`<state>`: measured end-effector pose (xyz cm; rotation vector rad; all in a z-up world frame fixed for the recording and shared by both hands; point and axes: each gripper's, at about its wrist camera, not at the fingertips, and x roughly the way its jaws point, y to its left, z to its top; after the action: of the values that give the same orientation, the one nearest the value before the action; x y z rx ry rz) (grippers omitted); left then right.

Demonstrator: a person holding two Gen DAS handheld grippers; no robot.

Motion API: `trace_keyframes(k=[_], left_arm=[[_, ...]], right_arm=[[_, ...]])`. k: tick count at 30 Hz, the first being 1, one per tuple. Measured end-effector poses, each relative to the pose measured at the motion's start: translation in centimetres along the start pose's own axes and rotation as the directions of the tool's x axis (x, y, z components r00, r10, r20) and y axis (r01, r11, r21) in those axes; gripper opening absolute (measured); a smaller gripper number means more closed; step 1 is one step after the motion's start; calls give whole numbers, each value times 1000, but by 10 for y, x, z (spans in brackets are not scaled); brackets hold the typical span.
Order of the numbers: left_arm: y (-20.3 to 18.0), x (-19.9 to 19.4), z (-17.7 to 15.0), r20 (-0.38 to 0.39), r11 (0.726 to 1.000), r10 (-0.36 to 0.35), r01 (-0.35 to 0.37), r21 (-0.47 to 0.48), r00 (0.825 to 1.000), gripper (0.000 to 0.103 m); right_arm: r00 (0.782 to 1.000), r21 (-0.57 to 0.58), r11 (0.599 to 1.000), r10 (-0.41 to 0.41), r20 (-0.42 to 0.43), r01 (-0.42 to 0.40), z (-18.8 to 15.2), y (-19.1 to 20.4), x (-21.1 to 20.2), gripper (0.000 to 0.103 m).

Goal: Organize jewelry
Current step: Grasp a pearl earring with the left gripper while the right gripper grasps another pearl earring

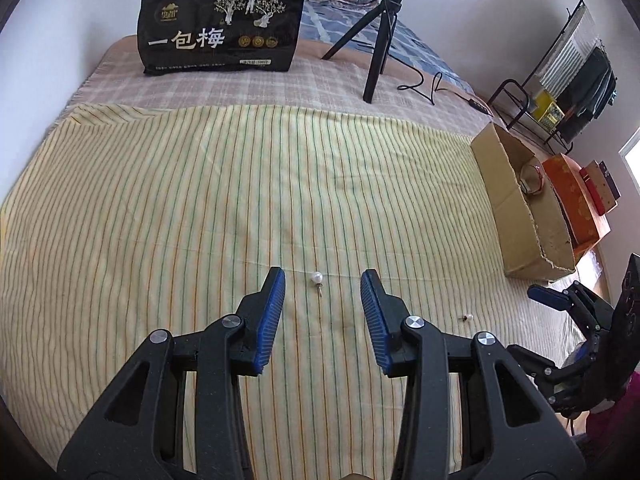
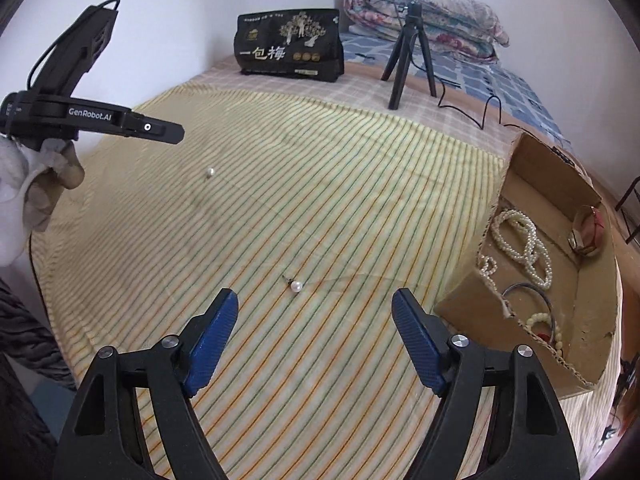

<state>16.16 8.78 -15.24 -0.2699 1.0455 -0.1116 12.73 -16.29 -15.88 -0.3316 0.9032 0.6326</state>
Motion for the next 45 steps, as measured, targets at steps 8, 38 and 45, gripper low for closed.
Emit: trace_keyframes(k=[8, 38, 45], left_arm=[[-4, 25, -1, -53, 1000, 2, -1, 11, 999, 40], [2, 67, 7, -136, 998, 57, -60, -19, 989, 16], [6, 66, 9, -128, 997, 59, -64, -34, 990, 7]], right_arm=[[994, -50, 997, 53, -91, -57, 0, 6, 29, 34], [991, -58, 995, 72, -115, -79, 6, 13, 53, 18], [993, -59, 997, 50, -108, -56, 7, 12, 51, 7]])
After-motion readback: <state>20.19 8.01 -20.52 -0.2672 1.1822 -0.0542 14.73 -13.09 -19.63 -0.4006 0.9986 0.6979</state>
